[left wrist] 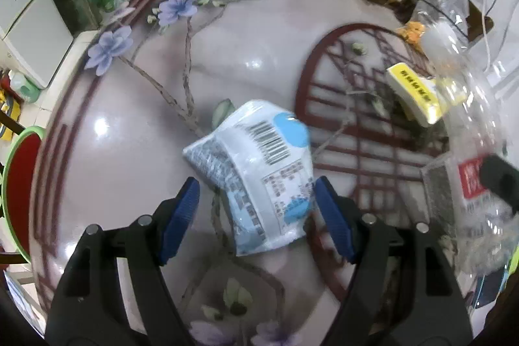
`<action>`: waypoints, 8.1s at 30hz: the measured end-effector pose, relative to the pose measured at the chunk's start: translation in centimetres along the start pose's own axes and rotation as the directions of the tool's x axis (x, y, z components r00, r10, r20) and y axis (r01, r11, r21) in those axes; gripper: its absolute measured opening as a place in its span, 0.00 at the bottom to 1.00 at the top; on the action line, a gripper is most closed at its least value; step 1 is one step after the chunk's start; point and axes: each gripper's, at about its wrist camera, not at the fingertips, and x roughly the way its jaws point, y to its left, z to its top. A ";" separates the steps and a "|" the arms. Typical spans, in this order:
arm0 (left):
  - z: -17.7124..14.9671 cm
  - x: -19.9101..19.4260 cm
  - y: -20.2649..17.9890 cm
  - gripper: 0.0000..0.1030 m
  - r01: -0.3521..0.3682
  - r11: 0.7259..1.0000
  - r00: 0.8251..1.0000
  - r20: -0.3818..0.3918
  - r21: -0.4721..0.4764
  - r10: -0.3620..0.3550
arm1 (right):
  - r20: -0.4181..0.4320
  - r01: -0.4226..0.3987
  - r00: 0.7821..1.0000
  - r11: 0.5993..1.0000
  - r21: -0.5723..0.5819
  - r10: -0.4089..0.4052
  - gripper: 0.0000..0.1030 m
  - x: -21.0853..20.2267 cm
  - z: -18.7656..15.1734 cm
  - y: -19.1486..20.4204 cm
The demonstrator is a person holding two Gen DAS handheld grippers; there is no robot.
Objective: Collect trash
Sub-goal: 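Return to the table and grasp the clear plastic bottle with the right tool, then grasp the white-blue snack wrapper with the left tool while the right tool holds the bottle, then carry the wrapper and bottle toward the red bucket with both tools, then open the left tool over the bucket while the right tool releases the bottle, then return to the table and grasp the white milk carton with the right tool, then grasp the crumpled newspaper with the left tool while the right tool holds the carton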
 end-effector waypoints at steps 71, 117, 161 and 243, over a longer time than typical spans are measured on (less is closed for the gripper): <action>-6.4 -23.3 17.3 0.29 -0.049 0.999 0.925 0.376 -0.007 0.048 | 0.157 -0.098 0.980 0.983 -0.156 0.123 0.51 -5.3 -5.9 23.4; -4.8 -17.9 35.4 0.29 -0.090 0.982 0.970 0.209 -0.167 0.124 | -0.108 -0.126 0.989 0.967 -0.220 0.104 0.51 10.8 -5.2 38.7; -3.7 -14.8 38.4 0.60 -0.125 0.970 0.976 0.147 -0.208 0.157 | -0.166 -0.100 0.984 0.972 -0.214 0.065 0.59 15.0 -4.4 40.5; -7.0 -1.3 -15.6 0.48 0.256 0.929 0.956 -0.209 0.266 -0.204 | 0.054 0.132 0.988 0.971 0.198 -0.145 0.51 -6.7 -5.0 -10.1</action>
